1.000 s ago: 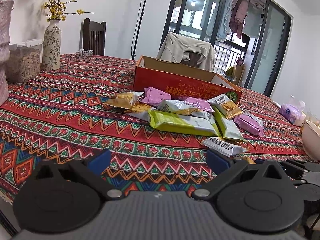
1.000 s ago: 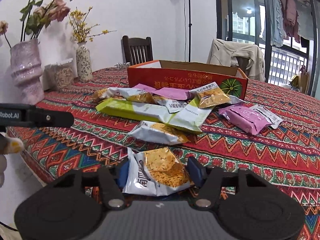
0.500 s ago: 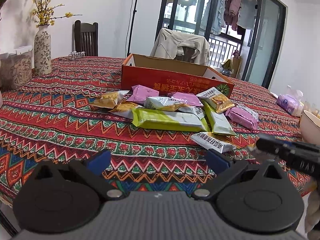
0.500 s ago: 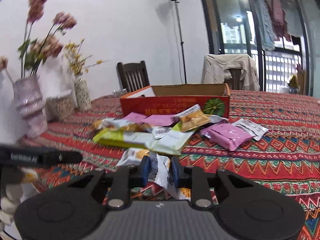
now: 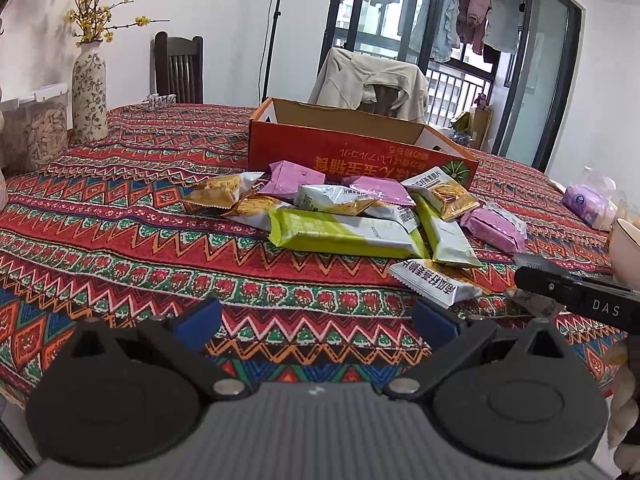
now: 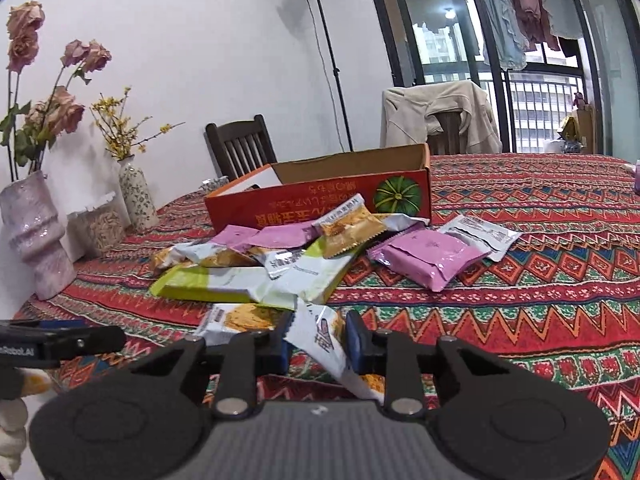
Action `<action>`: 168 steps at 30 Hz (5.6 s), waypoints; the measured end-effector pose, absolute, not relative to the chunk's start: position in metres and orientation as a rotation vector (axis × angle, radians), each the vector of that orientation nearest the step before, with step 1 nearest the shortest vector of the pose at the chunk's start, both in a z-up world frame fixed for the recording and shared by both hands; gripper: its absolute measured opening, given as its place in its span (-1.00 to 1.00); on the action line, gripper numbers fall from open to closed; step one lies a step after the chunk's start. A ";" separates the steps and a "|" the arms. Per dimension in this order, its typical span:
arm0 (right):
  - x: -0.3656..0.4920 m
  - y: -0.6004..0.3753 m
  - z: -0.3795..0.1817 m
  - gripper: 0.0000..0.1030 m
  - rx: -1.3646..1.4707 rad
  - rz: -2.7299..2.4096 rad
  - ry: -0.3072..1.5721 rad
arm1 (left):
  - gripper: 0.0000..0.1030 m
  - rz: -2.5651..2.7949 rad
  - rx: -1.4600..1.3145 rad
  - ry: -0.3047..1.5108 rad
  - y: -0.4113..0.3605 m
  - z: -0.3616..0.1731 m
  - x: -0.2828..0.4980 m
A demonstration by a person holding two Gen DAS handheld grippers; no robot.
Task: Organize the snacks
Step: 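Grasp a white cookie packet with the left gripper while the right gripper holds its packet, then carry both packets over the cardboard box and open the left gripper, then open the right gripper to drop its packet into the box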
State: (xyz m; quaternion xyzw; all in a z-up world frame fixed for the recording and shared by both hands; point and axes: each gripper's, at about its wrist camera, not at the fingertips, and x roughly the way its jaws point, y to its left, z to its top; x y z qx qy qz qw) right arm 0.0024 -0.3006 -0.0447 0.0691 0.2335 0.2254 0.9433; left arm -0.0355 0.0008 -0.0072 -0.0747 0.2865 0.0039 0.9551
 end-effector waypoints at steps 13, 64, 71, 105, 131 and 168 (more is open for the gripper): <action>0.002 -0.335 -0.044 -0.57 0.227 0.419 0.421 | 1.00 -0.103 -0.053 0.566 -0.056 0.008 -0.001; -0.017 -0.341 -0.031 -0.57 0.254 0.476 0.371 | -0.65 -0.146 0.052 0.441 -0.083 -0.011 -0.017; -0.015 -0.338 -0.025 -0.56 0.243 0.474 0.363 | -0.75 -0.164 0.059 0.371 -0.083 0.008 -0.021; 0.138 -0.294 0.064 -0.56 0.215 0.438 0.233 | -0.76 -0.163 -0.015 0.175 -0.048 0.097 0.128; 0.263 -0.238 0.004 -0.56 0.123 0.349 0.361 | -0.75 -0.021 -0.149 0.408 0.011 0.026 0.262; 0.230 -0.252 0.036 1.00 0.153 0.302 0.317 | 1.00 0.040 -0.254 0.262 0.018 0.070 0.217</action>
